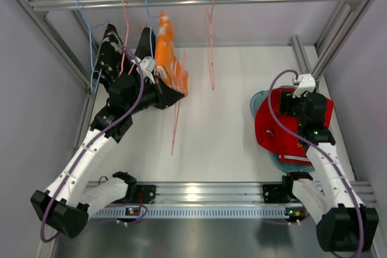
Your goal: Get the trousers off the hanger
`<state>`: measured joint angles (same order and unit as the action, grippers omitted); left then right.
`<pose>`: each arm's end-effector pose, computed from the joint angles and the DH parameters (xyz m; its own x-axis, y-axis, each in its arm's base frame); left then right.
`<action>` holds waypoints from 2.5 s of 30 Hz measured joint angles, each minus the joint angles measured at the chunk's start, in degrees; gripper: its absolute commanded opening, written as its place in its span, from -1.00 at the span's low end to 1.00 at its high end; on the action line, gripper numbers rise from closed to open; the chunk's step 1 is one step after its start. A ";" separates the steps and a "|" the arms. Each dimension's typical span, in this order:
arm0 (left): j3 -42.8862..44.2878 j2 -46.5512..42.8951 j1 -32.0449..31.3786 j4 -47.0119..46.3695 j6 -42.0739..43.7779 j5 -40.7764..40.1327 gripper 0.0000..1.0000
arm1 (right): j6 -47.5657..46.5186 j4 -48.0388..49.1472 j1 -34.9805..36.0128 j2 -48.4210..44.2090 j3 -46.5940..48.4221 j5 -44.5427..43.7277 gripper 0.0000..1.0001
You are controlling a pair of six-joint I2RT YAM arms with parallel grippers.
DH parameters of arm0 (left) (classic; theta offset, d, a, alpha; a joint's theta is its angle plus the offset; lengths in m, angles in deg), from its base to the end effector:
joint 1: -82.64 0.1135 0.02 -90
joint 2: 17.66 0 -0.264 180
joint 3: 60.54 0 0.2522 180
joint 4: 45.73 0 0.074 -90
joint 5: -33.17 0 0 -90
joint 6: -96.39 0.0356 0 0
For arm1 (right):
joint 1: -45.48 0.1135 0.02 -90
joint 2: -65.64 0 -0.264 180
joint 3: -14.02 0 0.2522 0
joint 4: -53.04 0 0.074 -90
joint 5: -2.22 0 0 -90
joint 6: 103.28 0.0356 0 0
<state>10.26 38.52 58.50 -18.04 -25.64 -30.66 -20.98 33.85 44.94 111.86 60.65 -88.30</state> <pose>0.1946 -0.1044 0.3725 -0.5775 -0.2628 -0.7729 0.5341 0.5944 -0.6012 0.1933 -0.0021 0.2706 -0.3214 -0.1310 -0.9378 -0.0253 0.9912 -0.1297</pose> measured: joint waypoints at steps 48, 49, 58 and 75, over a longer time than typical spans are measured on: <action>12.79 10.12 -0.22 -0.42 -11.52 -3.32 -1.00 | 34.71 -1.49 52.76 21.42 34.47 10.60 0.36; 13.11 10.12 -0.22 -0.44 -11.58 -3.32 -1.00 | 35.47 -1.25 52.98 21.81 34.53 9.92 0.34; 13.49 10.08 -0.26 -0.74 -11.82 -3.32 -1.00 | 38.10 0.15 56.70 28.11 37.00 7.06 0.09; 15.17 10.05 -0.26 -1.49 -11.52 -5.14 -1.00 | 40.33 0.33 58.53 27.32 35.41 5.25 -1.00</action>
<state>25.43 48.57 58.24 -19.52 -37.16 -35.79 19.35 34.17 103.48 139.18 96.05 -83.05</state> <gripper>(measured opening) 0.053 0.027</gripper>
